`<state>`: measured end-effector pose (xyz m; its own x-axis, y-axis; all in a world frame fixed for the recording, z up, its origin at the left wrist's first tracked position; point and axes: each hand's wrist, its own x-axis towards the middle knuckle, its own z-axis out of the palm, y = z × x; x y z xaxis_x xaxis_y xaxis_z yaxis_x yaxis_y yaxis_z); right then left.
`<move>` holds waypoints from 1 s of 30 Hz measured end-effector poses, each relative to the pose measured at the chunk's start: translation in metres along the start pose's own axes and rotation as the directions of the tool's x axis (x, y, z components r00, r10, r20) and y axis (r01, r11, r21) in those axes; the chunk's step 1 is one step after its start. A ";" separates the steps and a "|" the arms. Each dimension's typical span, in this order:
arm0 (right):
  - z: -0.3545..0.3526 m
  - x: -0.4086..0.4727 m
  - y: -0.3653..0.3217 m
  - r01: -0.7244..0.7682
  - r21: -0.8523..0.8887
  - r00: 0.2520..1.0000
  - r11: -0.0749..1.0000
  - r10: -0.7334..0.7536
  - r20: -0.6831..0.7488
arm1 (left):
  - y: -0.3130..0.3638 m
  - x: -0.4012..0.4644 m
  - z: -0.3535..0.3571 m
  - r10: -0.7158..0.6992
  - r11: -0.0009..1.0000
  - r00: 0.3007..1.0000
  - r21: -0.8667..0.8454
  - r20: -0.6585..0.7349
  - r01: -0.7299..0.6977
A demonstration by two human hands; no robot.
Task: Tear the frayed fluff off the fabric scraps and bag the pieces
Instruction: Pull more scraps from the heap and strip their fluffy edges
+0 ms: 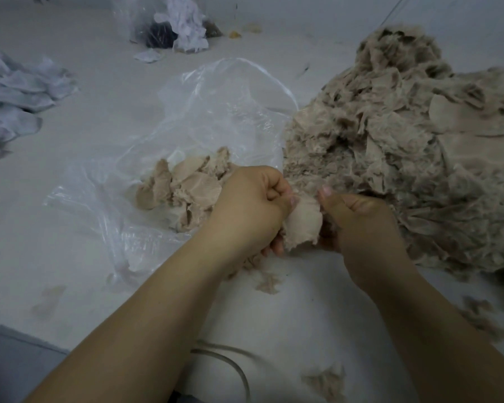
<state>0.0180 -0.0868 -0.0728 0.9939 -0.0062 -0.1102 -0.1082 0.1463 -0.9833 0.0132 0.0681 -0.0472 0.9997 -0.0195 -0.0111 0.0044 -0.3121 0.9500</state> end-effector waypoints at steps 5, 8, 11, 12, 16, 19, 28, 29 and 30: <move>-0.006 0.005 0.003 -0.047 -0.077 0.998 0.996 0.050 0.044 | 0.000 0.010 -0.006 0.019 0.999 0.993 -0.025 -0.118 -0.022; 0.001 -0.002 0.005 -0.033 -0.077 0.975 0.996 0.049 0.215 | 0.000 0.013 -0.002 0.020 0.999 0.995 -0.046 -0.100 -0.025; 0.002 -0.004 0.007 0.098 -0.186 0.975 0.978 -0.057 0.217 | -0.005 0.012 0.002 0.044 0.998 0.991 -0.033 -0.125 -0.049; 0.000 -0.003 0.008 0.094 -0.193 0.981 0.977 -0.057 0.186 | -0.006 0.012 0.002 0.049 0.998 0.987 -0.038 -0.152 -0.055; -0.004 0.000 0.008 0.013 -0.123 0.995 0.992 0.000 0.101 | -0.006 0.012 -0.001 0.057 0.994 0.961 -0.070 -0.269 -0.079; -0.003 0.001 0.015 0.054 -0.203 0.990 0.978 -0.026 0.142 | -0.005 0.013 -0.007 0.099 0.993 0.940 -0.026 -0.326 -0.114; 0.005 0.001 0.018 0.146 -0.240 0.979 0.960 -0.105 0.177 | -0.004 0.021 -0.010 0.154 0.983 0.906 -0.034 -0.395 -0.182; 0.008 0.002 0.016 0.088 -0.173 0.985 0.981 -0.060 0.164 | -0.005 0.022 -0.008 0.133 0.984 0.925 -0.065 -0.357 -0.167; 0.012 0.003 0.012 0.008 -0.097 0.986 0.995 0.008 0.166 | -0.006 0.022 -0.006 0.110 0.983 0.946 -0.107 -0.306 -0.149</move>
<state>0.0201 -0.0731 -0.0837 0.9829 0.1594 -0.0926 -0.1017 0.0499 -0.9936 0.0354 0.0753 -0.0510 0.9526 0.2381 0.1895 -0.1421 -0.2026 0.9689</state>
